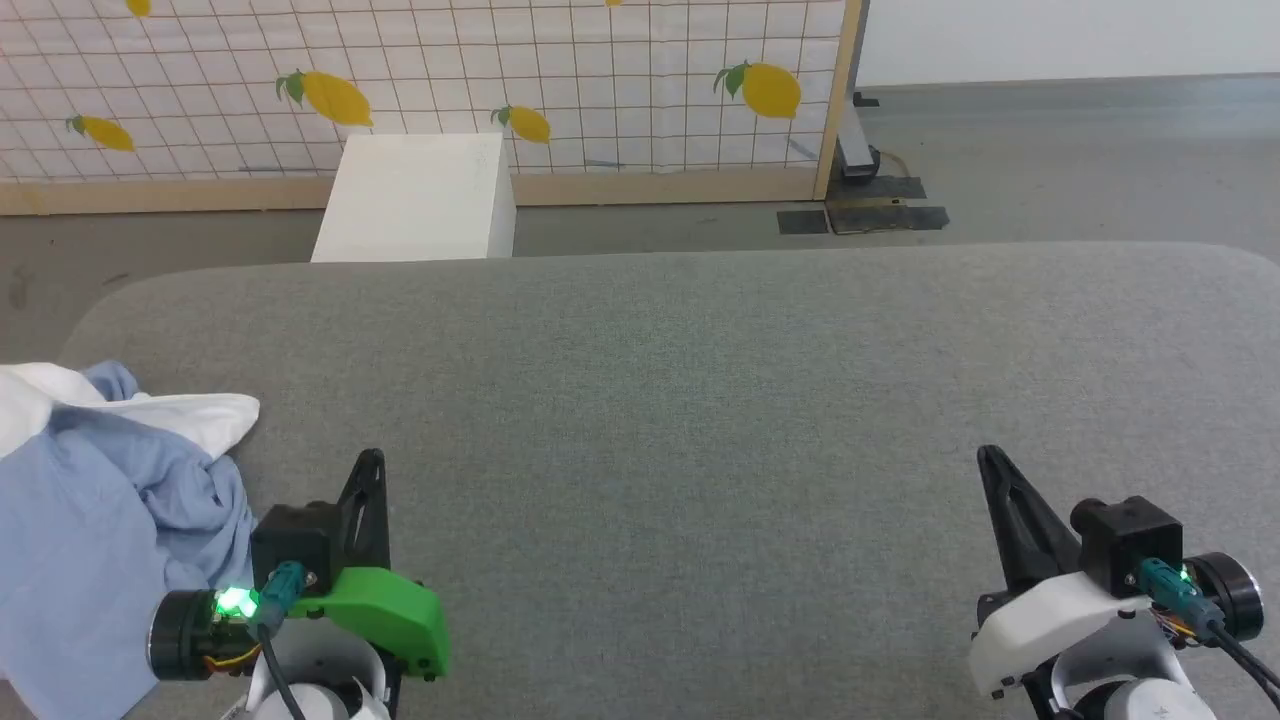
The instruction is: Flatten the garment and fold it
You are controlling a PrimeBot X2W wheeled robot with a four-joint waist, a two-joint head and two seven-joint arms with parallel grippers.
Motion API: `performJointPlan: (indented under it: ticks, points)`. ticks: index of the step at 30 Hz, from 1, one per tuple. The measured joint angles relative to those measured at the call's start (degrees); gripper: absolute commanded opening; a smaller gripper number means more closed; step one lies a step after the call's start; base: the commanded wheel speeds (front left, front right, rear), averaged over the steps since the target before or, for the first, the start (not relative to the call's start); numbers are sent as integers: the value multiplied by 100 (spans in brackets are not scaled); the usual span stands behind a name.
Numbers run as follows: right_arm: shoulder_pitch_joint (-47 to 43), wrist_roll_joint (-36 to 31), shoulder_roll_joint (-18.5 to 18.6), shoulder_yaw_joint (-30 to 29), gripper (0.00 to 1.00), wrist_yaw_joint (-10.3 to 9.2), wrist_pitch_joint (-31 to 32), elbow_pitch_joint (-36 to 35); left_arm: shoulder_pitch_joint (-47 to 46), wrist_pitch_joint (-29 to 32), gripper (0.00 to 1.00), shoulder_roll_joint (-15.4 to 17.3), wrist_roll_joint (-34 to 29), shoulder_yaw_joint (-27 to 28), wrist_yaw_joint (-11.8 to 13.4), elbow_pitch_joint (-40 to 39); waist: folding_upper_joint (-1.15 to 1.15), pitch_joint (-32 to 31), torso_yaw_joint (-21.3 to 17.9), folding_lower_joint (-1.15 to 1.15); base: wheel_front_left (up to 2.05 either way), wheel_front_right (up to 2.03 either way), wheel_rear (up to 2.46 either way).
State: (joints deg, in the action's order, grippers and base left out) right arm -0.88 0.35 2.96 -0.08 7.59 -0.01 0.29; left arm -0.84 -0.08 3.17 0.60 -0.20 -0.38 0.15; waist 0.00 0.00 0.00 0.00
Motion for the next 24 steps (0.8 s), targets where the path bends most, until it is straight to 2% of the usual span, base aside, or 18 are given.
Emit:
performJointPlan:
  ticks: [21, 22, 24]
  points:
    - [0, 0, 0, 0, 0, 0, 0, 0, 0, 0, 0, 0, 0, 0, 0, 0, 0, 0, 0, 0, 0, 0, 0]
    - [0, 0, 0, 0, 100, 0, 0, 0, 0, 0, 100, 0, 0, 0, 0, 0, 0, 0, 0, 0, 0, 0, 0]
    - [-3, 2, 0, -2, 100, 0, 0, 3, -3, 0, 100, 1, 2, -10, -1, 1, 0, 0, 0, 0, 0, 0, 0]
